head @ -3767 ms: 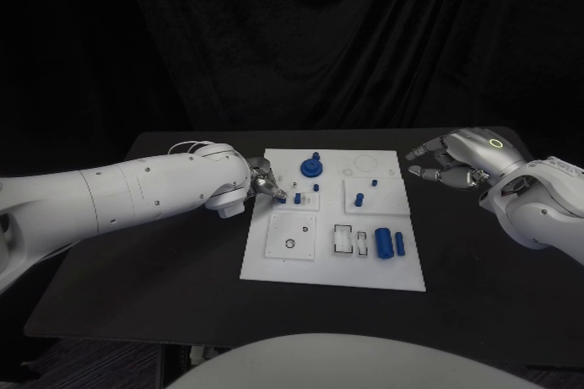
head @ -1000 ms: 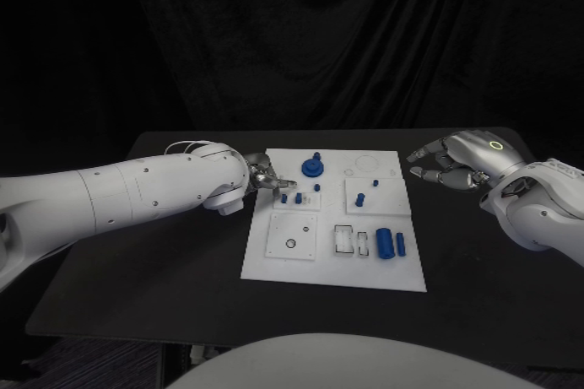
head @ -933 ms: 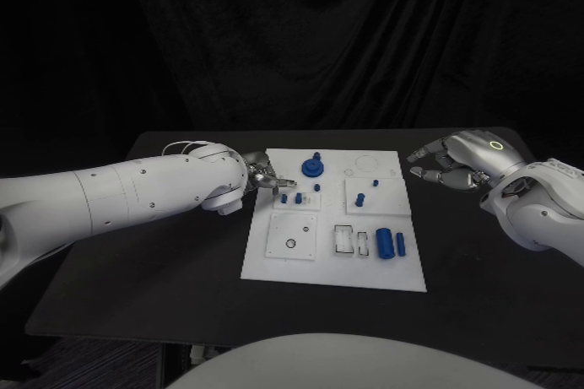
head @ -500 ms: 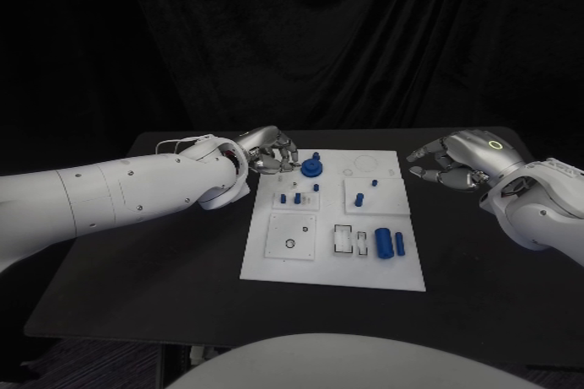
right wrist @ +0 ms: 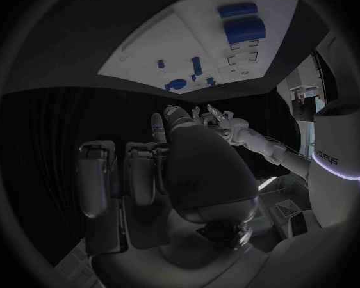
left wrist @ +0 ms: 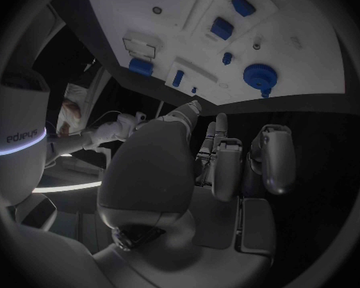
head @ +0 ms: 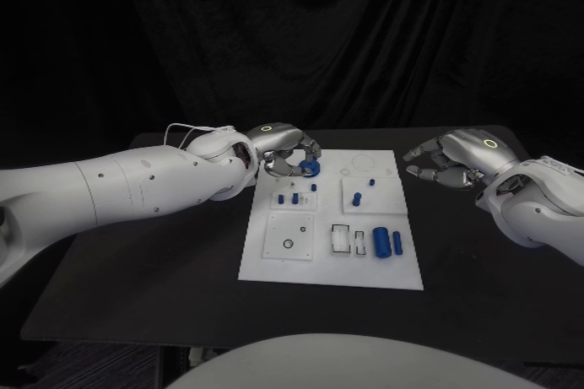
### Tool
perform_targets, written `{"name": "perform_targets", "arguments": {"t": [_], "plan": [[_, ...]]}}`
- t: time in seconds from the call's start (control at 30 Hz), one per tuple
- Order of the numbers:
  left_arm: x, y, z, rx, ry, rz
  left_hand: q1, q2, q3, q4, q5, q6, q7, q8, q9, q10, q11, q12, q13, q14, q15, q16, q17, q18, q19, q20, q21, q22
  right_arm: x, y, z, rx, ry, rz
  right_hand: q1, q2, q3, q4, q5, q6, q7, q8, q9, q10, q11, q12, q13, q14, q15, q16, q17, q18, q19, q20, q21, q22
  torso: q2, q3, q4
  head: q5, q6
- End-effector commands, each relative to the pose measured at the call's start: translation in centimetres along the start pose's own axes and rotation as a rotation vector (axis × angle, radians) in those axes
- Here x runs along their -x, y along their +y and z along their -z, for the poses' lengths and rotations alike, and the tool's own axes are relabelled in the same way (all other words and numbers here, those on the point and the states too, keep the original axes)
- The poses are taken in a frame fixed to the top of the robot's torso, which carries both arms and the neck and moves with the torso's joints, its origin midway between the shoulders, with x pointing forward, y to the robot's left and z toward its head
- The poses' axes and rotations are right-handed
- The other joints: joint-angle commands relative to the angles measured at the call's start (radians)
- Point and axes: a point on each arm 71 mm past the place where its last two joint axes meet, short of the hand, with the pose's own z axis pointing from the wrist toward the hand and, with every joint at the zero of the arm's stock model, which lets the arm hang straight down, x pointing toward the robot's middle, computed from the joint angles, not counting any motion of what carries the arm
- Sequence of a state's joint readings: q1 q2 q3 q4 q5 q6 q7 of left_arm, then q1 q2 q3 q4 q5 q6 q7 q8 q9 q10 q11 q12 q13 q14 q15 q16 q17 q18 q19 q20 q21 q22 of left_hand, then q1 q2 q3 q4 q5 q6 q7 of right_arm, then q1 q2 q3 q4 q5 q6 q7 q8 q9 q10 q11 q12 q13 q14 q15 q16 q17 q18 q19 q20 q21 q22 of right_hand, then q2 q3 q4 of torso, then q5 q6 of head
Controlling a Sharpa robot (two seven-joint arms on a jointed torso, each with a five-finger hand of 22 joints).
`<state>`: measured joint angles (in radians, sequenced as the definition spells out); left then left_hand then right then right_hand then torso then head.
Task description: Assemble the parts on the task board
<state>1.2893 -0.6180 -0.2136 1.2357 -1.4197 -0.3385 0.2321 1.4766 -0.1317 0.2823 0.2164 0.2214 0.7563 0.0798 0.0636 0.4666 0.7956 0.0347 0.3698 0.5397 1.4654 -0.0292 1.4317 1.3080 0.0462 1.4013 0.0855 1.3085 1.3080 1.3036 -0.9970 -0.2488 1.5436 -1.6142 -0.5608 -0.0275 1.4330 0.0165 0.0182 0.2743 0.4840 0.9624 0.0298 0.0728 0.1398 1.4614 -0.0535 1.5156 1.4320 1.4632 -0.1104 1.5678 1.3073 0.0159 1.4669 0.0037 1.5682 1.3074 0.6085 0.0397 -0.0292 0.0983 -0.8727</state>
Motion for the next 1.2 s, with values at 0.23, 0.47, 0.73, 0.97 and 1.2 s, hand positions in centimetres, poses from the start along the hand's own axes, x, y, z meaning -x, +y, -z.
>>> {"name": "perform_targets", "arguments": {"t": [0.23,0.47,0.73,0.97,1.2], "plan": [[-1.1,-0.4,-1.1,-0.132,0.174,-0.281,-0.003,-0.007,0.023,-0.029,-0.012,0.023,-0.033,0.003,-0.091,-0.032,-0.025,-0.060,-0.108,0.022,-0.017,0.004,0.115,0.010,0.013,-0.018,0.017,0.188,-0.2,0.0,-0.1,-0.018,0.000,0.001,0.007,0.005,0.005,0.001,0.006,0.004,0.004,-0.006,-0.002,0.073,0.000,-0.006,0.065,0.108,0.006,0.003,0.263,-0.016,0.104,0.007,0.003,0.263,0.001,0.0004,-0.0008,-0.018,0.000],[-0.5,-0.1,-1.3,-0.172,0.189,-0.428,-0.013,0.004,0.033,-0.039,0.001,0.019,-0.046,0.001,-0.123,-0.045,-0.039,-0.073,-0.143,0.031,-0.025,0.018,0.125,0.008,0.021,-0.025,0.026,0.190,-0.3,0.0,-0.2,-0.022,0.000,0.002,0.007,0.003,0.005,0.001,0.007,0.004,0.003,-0.005,-0.002,0.073,-0.001,-0.006,0.064,0.108,0.006,0.003,0.263,-0.016,0.104,0.007,0.003,0.263,0.003,-0.0011,-0.0041,-0.027,0.000],[0.3,0.1,-1.6,-0.193,0.202,-0.515,-0.029,0.009,0.034,-0.044,0.012,0.010,-0.054,0.001,-0.146,-0.055,-0.047,-0.075,-0.165,0.027,-0.027,0.013,0.116,0.010,0.018,-0.028,0.020,0.188,-0.4,0.2,-0.4,-0.019,0.004,0.002,0.008,0.003,0.006,0.000,0.007,0.004,0.003,-0.005,-0.002,0.073,-0.001,-0.007,0.064,0.108,0.006,0.003,0.263,-0.016,0.104,0.007,0.003,0.263,0.007,0.0016,-0.0225,-0.009,0.000],[0.2,0.0,-2.0,-0.177,0.235,-0.527,-0.048,0.009,0.040,-0.059,0.003,0.028,-0.064,0.009,-0.171,-0.043,-0.057,-0.079,-0.204,0.020,-0.027,0.005,0.101,0.012,0.010,-0.030,0.007,0.184,-0.5,0.2,-0.3,-0.014,0.001,0.000,0.008,0.002,0.006,0.000,0.008,0.004,0.003,-0.005,-0.002,0.073,-0.001,-0.007,0.064,0.108,0.006,0.003,0.263,-0.016,0.104,0.007,0.003,0.263,0.014,0.0055,-0.0354,0.005,0.000],[-0.1,0.4,-2.2,-0.157,0.275,-0.525,-0.055,0.008,0.051,-0.079,0.012,0.063,-0.058,0.023,-0.185,-0.034,-0.053,-0.093,-0.240,0.008,-0.026,-0.011,0.079,0.021,-0.019,-0.030,-0.042,0.170,-0.5,0.2,-0.3,-0.012,0.000,0.000,0.008,0.002,0.006,0.000,0.008,0.005,0.003,-0.005,-0.002,0.073,-0.001,-0.006,0.065,0.108,0.006,0.003,0.263,-0.016,0.104,0.007,0.003,0.263,0.018,0.0082,-0.0416,0.011,0.000]]}}
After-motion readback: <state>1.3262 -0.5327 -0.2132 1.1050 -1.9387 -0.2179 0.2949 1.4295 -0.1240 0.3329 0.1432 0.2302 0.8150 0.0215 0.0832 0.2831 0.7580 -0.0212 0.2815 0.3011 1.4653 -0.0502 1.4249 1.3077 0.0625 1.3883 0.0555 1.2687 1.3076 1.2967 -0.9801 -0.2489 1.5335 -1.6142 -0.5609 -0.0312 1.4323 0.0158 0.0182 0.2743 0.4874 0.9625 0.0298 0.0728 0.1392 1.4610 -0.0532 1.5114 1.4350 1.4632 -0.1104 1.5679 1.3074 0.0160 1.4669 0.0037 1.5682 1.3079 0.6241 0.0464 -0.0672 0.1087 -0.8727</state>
